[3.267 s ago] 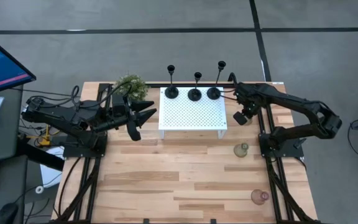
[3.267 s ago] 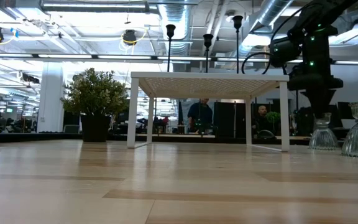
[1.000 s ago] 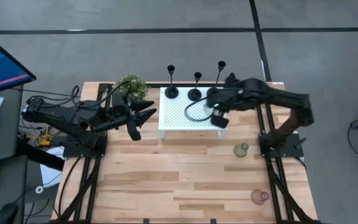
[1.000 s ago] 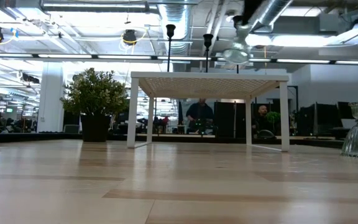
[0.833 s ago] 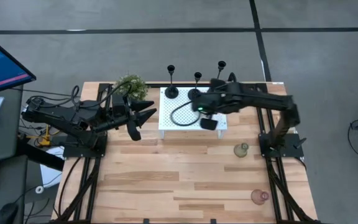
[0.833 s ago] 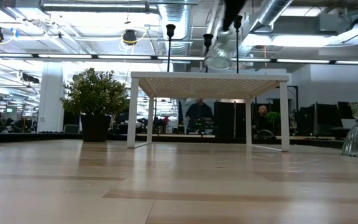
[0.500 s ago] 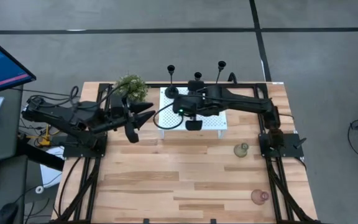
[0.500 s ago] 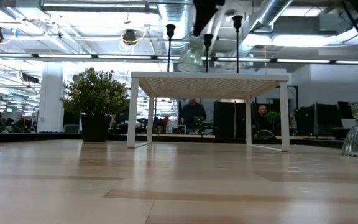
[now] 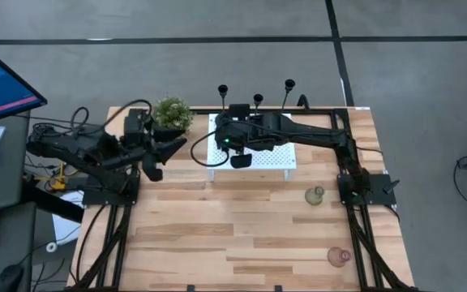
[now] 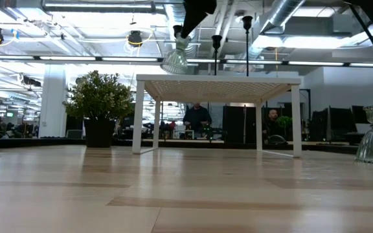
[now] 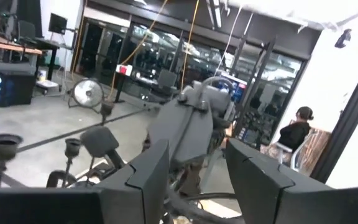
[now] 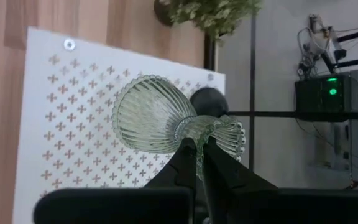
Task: Pick & Place candle stick holders
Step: Put the top green candle holder on the shelf aligned with the left black candle holder
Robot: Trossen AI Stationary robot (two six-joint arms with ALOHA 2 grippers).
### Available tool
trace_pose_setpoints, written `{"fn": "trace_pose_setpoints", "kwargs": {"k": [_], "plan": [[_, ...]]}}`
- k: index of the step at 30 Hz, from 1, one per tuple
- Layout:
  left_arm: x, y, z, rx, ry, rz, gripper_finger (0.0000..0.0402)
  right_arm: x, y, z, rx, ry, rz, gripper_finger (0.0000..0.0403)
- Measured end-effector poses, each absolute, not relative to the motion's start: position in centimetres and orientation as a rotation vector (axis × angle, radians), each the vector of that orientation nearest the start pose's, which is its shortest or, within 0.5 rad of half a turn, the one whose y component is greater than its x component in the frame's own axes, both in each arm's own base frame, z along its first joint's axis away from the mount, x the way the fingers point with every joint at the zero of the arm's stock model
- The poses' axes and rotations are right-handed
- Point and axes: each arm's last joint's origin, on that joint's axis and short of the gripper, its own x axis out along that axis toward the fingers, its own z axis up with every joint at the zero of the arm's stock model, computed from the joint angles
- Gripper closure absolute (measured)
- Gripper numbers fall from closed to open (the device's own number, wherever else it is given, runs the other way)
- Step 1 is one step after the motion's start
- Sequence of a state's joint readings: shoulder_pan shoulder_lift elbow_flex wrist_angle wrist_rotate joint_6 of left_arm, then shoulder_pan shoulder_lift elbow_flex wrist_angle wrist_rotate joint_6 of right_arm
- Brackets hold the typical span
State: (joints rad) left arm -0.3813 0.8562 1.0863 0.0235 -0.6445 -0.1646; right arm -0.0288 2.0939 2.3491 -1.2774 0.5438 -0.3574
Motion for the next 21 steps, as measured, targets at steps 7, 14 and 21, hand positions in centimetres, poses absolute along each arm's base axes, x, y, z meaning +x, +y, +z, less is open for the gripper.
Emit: {"fn": "trace_pose_setpoints", "kwargs": {"k": [7, 14, 21], "plan": [[11.9, -2.7, 45.2, -0.235, -0.311, 0.337, 0.0264, 42.4, -2.8, 37.2, -0.59, 1.086, -0.315, 0.0403], [8.3, -1.0, 43.8, -0.133, -0.196, 0.434, 0.0383, 42.4, -3.1, 37.2, -0.593, 1.083, -0.314, 0.0403], [7.3, -0.8, 40.1, -0.071, -0.144, 0.352, 0.0398, 42.4, -4.1, 37.3, -0.601, 1.086, -0.321, 0.0403]]}}
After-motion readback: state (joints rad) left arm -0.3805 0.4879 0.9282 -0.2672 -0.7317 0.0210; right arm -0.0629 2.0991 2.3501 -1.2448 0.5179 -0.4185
